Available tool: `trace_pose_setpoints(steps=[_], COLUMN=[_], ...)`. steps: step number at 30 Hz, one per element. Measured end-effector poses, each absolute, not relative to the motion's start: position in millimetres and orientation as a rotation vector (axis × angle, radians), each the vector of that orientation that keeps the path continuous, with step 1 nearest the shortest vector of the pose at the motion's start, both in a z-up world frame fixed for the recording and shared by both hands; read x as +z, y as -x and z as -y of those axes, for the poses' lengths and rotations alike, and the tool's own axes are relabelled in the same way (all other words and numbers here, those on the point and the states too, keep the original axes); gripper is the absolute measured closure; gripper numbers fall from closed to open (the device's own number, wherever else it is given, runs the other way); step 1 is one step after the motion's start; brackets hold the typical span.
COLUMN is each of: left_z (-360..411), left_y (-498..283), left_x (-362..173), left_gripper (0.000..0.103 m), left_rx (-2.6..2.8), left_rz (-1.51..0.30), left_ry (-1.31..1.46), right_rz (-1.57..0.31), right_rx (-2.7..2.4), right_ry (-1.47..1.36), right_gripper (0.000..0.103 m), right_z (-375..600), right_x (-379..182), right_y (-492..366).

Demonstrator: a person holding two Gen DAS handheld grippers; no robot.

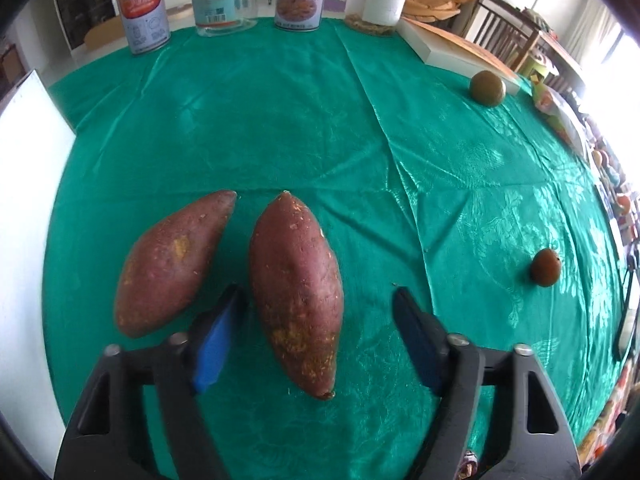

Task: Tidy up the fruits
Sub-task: 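Lower the left tool around a reddish sweet potato and close it, then lift the sweet potato with the left tool while the right tool approaches an orange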

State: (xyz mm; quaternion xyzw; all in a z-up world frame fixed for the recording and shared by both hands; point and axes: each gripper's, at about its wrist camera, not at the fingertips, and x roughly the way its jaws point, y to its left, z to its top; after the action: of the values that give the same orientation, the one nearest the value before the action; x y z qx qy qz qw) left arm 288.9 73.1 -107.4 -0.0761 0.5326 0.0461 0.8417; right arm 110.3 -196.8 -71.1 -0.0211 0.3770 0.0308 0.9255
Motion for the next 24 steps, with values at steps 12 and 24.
trace_pose_setpoints(steps=[12,24], left_z=[-75,-61], left_y=[-179,-111], left_x=[-85,-103], left_gripper=[0.062,0.053], left_rx=[-0.049,0.046], left_rz=[-1.112,-1.098], left_ry=[0.214,0.054], right_rz=[-0.782,-0.804], right_rx=[0.065,0.043], right_ry=[0.022,0.057], right_gripper=[0.002,0.001], right_z=[201,195], right_x=[-72,-75], right_y=[-112,-114])
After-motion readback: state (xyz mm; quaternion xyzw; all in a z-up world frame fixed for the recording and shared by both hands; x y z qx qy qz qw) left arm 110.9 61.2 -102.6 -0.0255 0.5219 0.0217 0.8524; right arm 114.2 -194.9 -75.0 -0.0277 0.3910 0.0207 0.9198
